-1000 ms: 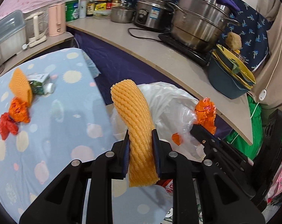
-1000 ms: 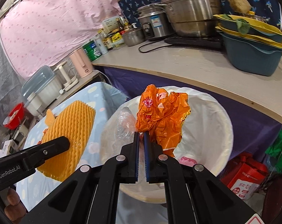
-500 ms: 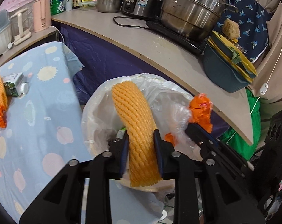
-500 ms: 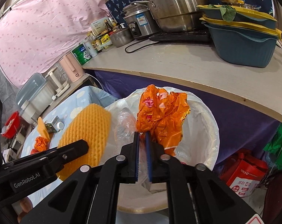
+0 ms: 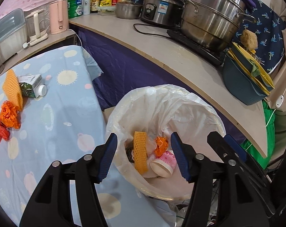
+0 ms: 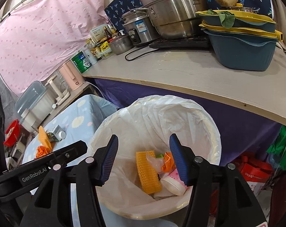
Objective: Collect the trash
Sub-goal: 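Open both grippers to drop the foam net and orange bag into the bin, then move both grippers back over the remaining bags on the table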
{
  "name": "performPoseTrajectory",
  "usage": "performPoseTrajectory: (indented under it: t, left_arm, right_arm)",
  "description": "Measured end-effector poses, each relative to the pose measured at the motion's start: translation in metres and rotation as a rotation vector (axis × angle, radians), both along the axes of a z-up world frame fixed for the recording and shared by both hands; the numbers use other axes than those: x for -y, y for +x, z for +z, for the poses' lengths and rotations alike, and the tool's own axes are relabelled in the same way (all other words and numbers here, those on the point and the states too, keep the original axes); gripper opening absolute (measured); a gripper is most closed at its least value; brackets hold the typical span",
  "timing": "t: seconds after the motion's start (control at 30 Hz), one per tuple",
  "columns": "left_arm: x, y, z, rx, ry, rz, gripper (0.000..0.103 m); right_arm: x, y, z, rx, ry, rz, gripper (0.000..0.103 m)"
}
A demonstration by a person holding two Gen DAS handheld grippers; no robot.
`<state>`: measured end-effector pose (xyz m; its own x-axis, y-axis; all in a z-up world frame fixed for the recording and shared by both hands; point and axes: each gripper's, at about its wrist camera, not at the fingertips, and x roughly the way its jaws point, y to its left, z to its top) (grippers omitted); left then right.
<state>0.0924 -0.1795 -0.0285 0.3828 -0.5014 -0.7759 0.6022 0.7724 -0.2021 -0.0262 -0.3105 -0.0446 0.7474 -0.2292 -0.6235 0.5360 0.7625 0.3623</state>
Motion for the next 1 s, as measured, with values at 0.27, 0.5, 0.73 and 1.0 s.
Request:
performPoseTrajectory:
  t: [0.27,0.5,0.73,1.0]
  left_arm:
    - [-0.022,0.006,0.003,0.003,-0.018,0.034,0.056]
    - [-0.05,0.016,0.007,0.004,-0.038,0.075,0.056]
    - [-0.085,0.03,0.01,-0.005,-0.06,0.149,0.063]
    - [-0.143,0.051,0.006,-0.012,-0.066,0.263,0.065]
  right_arm:
    - [-0.019,0.008,0.004,-0.007,-0.02,0.029,0.059]
    - [-0.039,0.019,0.012,-0.005,-0.037,0.056,0.064]
    - [-0.068,0.039,0.018,-0.008,-0.057,0.11,0.067]
    - [-0.112,0.069,0.015,-0.026,-0.068,0.201,0.069]
